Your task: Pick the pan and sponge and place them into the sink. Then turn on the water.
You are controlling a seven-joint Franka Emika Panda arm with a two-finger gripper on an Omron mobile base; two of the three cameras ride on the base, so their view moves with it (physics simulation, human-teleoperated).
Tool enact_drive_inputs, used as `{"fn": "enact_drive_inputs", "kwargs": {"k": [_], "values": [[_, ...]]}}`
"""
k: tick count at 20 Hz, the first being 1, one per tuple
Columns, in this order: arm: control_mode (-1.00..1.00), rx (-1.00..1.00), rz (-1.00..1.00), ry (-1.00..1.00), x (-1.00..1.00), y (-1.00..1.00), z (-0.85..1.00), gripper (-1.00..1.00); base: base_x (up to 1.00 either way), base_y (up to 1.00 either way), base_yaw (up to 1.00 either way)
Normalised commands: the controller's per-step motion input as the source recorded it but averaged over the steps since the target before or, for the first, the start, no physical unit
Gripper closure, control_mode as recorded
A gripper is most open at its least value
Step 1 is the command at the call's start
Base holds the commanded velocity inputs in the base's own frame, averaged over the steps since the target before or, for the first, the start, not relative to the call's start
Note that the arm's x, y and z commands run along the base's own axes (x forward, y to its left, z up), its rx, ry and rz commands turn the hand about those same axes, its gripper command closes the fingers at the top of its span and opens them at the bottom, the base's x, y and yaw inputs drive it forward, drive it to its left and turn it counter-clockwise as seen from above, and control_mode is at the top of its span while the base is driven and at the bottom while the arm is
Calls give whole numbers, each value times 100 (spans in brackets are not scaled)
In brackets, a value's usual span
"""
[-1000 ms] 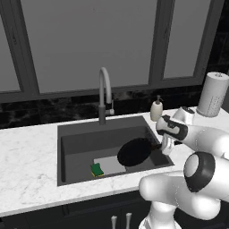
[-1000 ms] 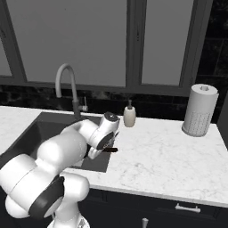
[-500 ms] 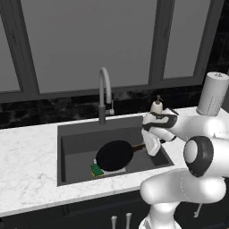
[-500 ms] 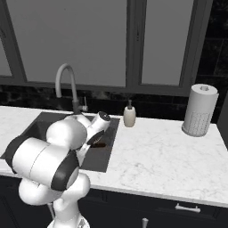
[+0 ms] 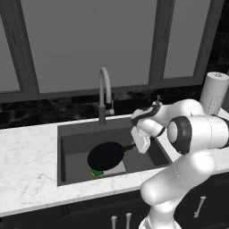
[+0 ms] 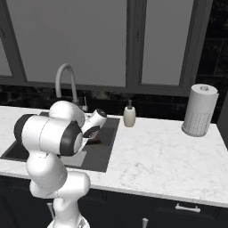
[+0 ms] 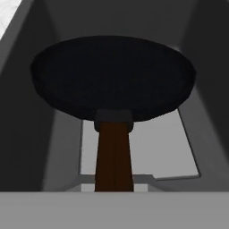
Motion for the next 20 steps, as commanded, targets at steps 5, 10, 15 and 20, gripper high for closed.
{"fn": "enact_drive_inputs", "kwargs": {"k": [5,10,15,20], "values": [[-100,0,-11,-3,3,10,-53,100,0,0,0],[-100,0,-6,-13,0,20,-43,100,0,0,0],[-100,0,-5,-7,0,28,-57,100,0,0,0],[-100,-5,-7,-4,5,37,-64,100,0,0,0]]}}
